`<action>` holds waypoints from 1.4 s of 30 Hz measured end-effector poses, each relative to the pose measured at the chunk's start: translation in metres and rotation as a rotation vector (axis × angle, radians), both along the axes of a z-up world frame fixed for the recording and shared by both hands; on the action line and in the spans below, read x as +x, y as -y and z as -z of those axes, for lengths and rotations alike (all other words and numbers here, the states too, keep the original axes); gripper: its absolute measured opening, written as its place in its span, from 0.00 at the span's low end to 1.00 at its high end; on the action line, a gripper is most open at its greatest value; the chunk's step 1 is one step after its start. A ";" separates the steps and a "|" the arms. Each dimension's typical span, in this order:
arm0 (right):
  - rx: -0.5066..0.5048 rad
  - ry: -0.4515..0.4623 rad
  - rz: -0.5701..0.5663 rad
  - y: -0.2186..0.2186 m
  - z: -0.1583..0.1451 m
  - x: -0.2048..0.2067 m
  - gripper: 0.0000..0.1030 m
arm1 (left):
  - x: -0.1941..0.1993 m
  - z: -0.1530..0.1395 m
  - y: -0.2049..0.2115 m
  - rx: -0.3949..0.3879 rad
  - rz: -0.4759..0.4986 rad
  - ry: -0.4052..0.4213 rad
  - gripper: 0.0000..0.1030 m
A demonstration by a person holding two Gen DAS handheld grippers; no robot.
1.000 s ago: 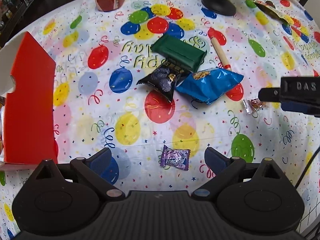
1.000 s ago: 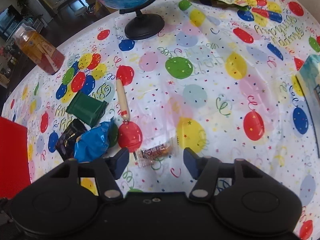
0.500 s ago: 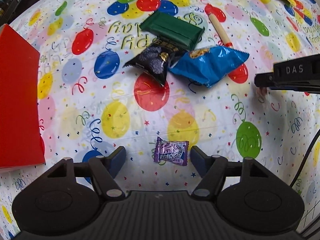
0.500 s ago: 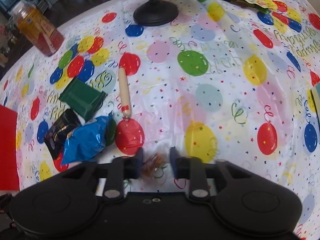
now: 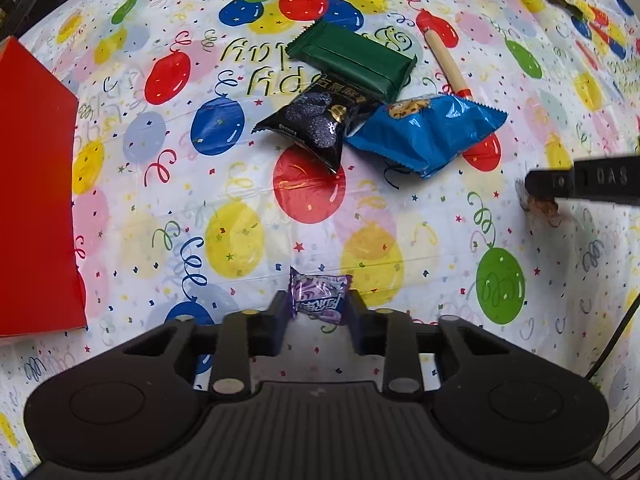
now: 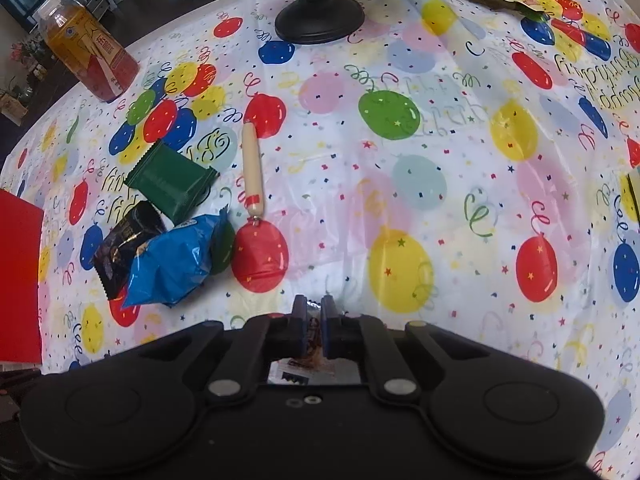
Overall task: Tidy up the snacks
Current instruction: 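Grasp the small purple candy with the left tool while the right tool grasps the small wrapped candy, then carry the purple candy and small candy with both tools over the box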
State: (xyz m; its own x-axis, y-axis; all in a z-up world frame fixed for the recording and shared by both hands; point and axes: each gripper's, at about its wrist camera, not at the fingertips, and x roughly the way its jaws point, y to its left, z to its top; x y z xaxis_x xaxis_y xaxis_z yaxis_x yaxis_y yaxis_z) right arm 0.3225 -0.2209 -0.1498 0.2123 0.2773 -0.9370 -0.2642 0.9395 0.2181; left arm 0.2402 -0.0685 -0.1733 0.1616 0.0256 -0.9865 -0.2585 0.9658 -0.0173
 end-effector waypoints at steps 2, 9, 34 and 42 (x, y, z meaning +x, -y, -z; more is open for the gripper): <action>0.009 0.003 0.004 0.003 -0.002 -0.004 0.04 | -0.001 -0.001 -0.002 -0.005 -0.005 0.004 0.24; 0.073 0.023 0.022 0.018 -0.024 -0.019 0.03 | -0.013 -0.013 -0.014 -0.030 -0.031 0.038 0.23; 0.228 0.167 -0.218 -0.097 -0.135 -0.099 0.03 | -0.094 -0.134 -0.116 -0.021 -0.066 0.252 0.23; 0.252 0.185 -0.312 -0.177 -0.150 -0.119 0.03 | -0.122 -0.148 -0.180 0.003 -0.128 0.276 0.23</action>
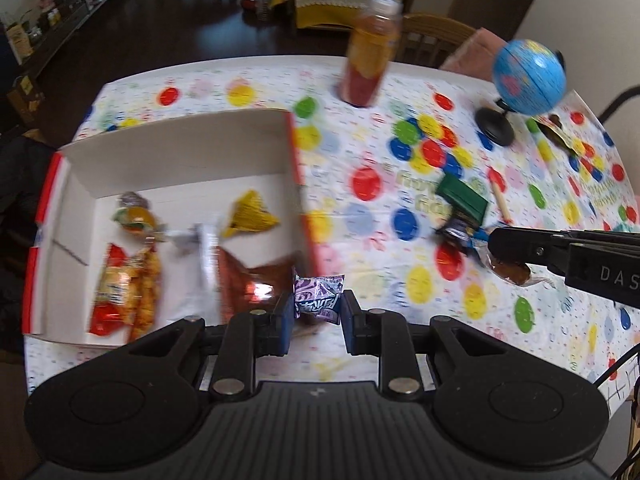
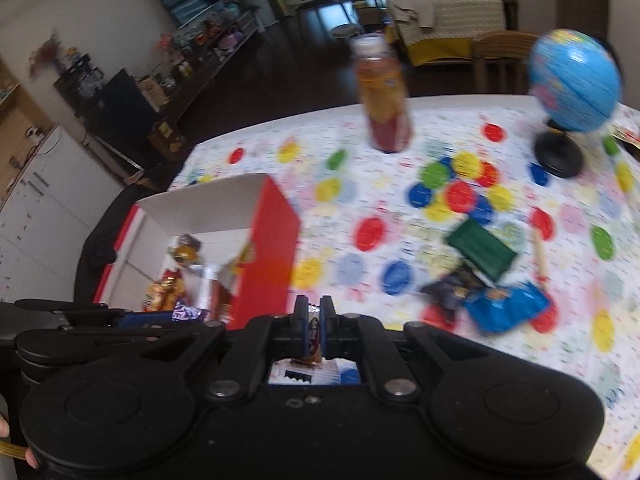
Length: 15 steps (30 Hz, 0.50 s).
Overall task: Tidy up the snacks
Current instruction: 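Carry the purple candy and small candy with both tools over the box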
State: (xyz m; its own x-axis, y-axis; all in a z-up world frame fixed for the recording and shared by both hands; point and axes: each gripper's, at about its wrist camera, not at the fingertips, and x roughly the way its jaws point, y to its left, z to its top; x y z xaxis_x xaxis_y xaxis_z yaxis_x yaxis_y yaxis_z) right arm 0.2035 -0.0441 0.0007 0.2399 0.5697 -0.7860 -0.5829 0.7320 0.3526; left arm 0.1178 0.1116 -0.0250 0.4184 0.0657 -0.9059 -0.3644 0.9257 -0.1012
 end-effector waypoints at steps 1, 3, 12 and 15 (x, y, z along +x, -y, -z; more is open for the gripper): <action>0.000 0.003 -0.010 -0.010 -0.001 -0.002 0.03 | -0.003 -0.001 -0.008 0.002 -0.008 0.001 0.23; 0.000 0.005 -0.028 -0.029 -0.002 -0.006 0.03 | -0.009 -0.001 -0.024 0.007 -0.023 0.001 0.23; -0.019 0.011 -0.061 -0.106 0.006 -0.015 0.03 | -0.026 0.005 -0.091 0.032 -0.079 -0.015 0.23; -0.036 0.003 -0.061 -0.127 0.016 -0.013 0.03 | -0.027 0.011 -0.115 0.038 -0.100 -0.028 0.23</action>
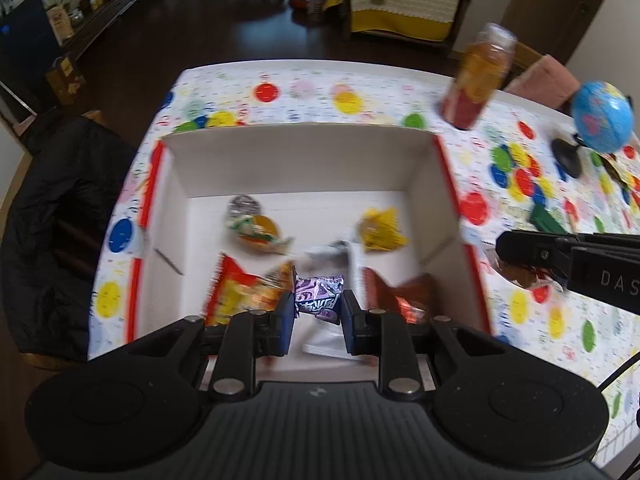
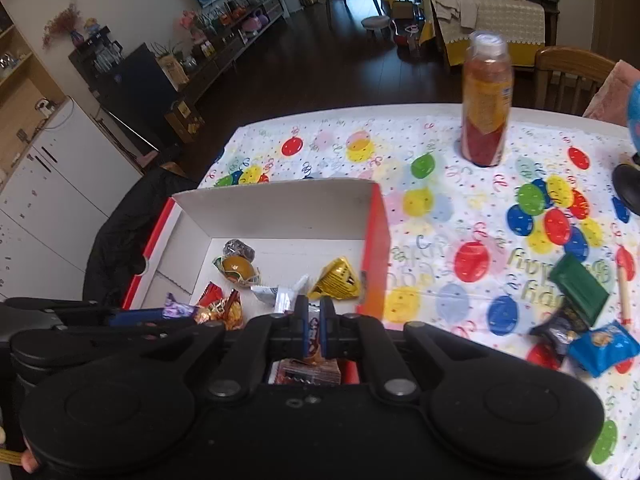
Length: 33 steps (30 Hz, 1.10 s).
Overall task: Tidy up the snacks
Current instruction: 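Carry the purple candy and small candy with both tools over the box, then open both tools to drop the two candies in the box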
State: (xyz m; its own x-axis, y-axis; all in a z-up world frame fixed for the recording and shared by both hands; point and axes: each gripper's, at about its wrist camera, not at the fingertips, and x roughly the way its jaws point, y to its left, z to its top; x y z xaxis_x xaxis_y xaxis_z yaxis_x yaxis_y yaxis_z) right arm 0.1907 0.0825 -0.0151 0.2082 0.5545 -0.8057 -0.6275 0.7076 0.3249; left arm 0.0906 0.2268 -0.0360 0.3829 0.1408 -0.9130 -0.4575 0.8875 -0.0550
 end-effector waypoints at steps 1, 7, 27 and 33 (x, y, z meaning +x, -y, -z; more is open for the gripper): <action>-0.007 -0.002 0.000 -0.006 0.004 0.000 0.03 | 0.000 0.002 -0.007 0.001 -0.006 -0.006 0.23; -0.055 -0.007 0.004 -0.041 0.028 0.006 0.03 | 0.008 0.020 -0.044 0.015 -0.029 -0.041 0.23; -0.198 -0.032 -0.049 -0.084 0.082 0.007 0.09 | 0.050 0.078 -0.070 0.018 0.041 -0.175 0.23; -0.192 -0.042 -0.059 -0.083 0.079 0.003 0.16 | 0.050 0.077 -0.069 0.022 0.043 -0.188 0.24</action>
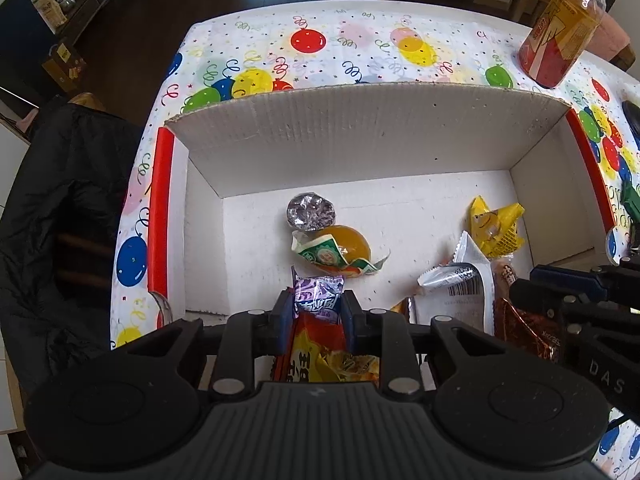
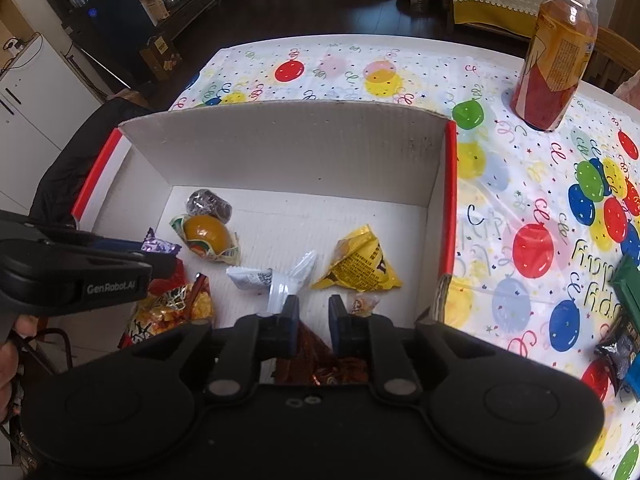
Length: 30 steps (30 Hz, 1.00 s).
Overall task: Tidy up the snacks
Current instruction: 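Open both tools to drop the two candies in the box, then move both tools back toward the blue and black bags on the table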
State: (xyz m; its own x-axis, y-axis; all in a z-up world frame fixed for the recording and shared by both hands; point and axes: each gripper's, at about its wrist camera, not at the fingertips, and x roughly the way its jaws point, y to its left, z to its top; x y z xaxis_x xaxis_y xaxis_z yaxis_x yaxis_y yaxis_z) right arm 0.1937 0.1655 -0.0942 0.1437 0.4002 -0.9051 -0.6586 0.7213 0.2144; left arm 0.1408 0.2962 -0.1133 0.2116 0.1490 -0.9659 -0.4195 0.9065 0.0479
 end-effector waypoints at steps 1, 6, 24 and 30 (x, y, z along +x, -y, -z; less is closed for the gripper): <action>0.002 -0.001 0.000 0.001 -0.001 -0.001 0.18 | 0.000 0.000 0.000 0.003 0.000 -0.002 0.25; 0.012 -0.002 0.007 0.007 -0.008 -0.005 0.29 | -0.005 -0.005 0.002 0.001 -0.006 0.002 0.31; 0.122 0.092 0.013 0.048 -0.074 -0.038 0.77 | -0.040 -0.061 0.029 0.050 -0.007 0.140 0.55; 0.148 0.119 0.002 0.065 -0.091 -0.052 0.85 | -0.051 -0.083 0.047 0.065 0.009 0.195 0.58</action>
